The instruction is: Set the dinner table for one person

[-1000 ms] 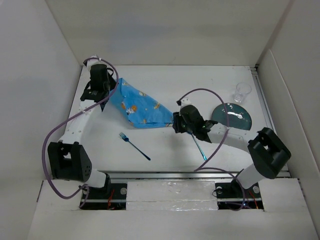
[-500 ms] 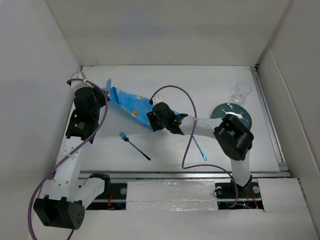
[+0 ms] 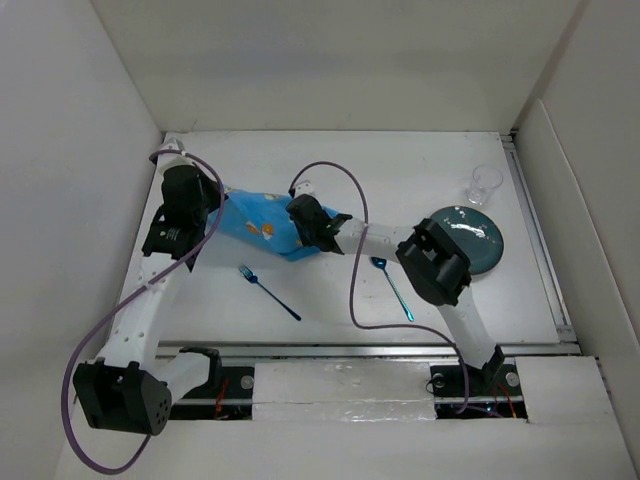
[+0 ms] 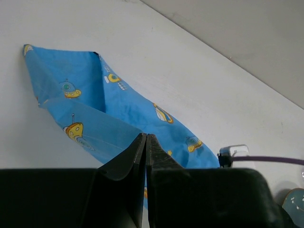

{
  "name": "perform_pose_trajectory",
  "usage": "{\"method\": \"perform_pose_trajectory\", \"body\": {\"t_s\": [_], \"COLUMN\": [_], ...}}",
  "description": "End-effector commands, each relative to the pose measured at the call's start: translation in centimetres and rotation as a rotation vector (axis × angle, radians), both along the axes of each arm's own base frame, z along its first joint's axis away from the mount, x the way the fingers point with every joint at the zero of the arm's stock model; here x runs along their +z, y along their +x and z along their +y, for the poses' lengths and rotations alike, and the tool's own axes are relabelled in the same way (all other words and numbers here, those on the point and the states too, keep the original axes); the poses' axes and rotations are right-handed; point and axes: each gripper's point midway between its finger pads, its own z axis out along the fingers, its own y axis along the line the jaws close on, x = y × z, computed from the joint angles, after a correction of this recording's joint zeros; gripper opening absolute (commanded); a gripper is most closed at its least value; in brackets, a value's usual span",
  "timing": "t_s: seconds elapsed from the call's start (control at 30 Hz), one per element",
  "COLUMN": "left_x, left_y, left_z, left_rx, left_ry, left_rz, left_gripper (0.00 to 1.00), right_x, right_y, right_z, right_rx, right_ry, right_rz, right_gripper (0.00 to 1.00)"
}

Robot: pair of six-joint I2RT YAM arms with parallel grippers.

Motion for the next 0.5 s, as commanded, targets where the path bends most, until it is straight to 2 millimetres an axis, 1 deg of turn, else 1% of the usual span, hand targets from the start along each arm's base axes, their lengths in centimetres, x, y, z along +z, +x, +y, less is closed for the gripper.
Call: {"method": "perform_pose_trajectory", "body": {"t_s": [0.0, 0.03, 0.07, 0.1, 0.13, 0.2, 0.23, 0.27, 0.3, 0.33, 0.37, 0.4, 0.43, 0.47], "left_x": [5.1, 5.3, 5.2, 5.2, 5.1, 5.0, 5.4, 5.2, 5.2, 4.9, 4.6, 4.5, 4.9, 4.4], "left_y": [1.1, 1.2, 1.5, 1.5, 1.5, 1.8, 1.9, 2.2, 2.3, 2.5, 2.9, 3.1, 3.3, 3.6], "left_z": [-0.1, 0.0, 0.1, 0.1, 0.0, 0.2, 1.0, 1.1, 1.6, 2.8, 3.0, 3.1, 3.4, 3.9], "left_rx": [0.003, 0.007, 0.013, 0.013, 0.01, 0.02, 0.038, 0.031, 0.036, 0.064, 0.061, 0.067, 0.08, 0.107], "left_ry": [-0.025, -0.024, -0.022, -0.022, -0.022, -0.013, -0.004, -0.012, -0.019, -0.038, -0.048, -0.047, -0.037, -0.024], "left_rz": [-0.144, -0.146, -0.145, -0.145, -0.145, -0.14, -0.141, -0.134, -0.136, -0.135, -0.132, -0.125, -0.128, -0.107], "left_gripper": [0.0, 0.0, 0.0, 0.0, 0.0, 0.0, 0.0, 0.0, 0.0, 0.0, 0.0, 0.0, 0.0, 0.0], "right_x": [2.4, 1.8, 2.4, 2.5, 3.8, 5.4, 6.5, 8.5, 9.3, 10.1, 11.2, 11.7, 12.7, 13.4], "right_y": [4.0, 4.2, 5.6, 5.6, 6.4, 7.0, 7.4, 8.7, 8.8, 9.5, 11.1, 11.3, 11.8, 12.0], "right_z": [0.1, -0.2, -0.9, -0.7, -1.4, -2.0, -2.3, -3.8, -3.8, -4.5, -6.8, -6.9, -7.7, -8.1], "right_rx": [-0.098, -0.102, -0.134, -0.129, -0.153, -0.171, -0.176, -0.207, -0.179, -0.189, -0.239, -0.206, -0.213, -0.221], "right_ry": [0.036, 0.028, 0.064, 0.071, 0.103, 0.185, 0.222, 0.284, 0.345, 0.387, 0.446, 0.502, 0.54, 0.591], "right_rz": [-0.056, -0.036, -0.04, -0.039, -0.052, -0.056, -0.066, -0.076, -0.043, -0.033, -0.028, 0.006, 0.014, 0.038], "right_gripper": [0.17, 0.04, 0.0, 0.0, 0.0, 0.0, 0.0, 0.0, 0.0, 0.0, 0.0, 0.0, 0.0, 0.0]}}
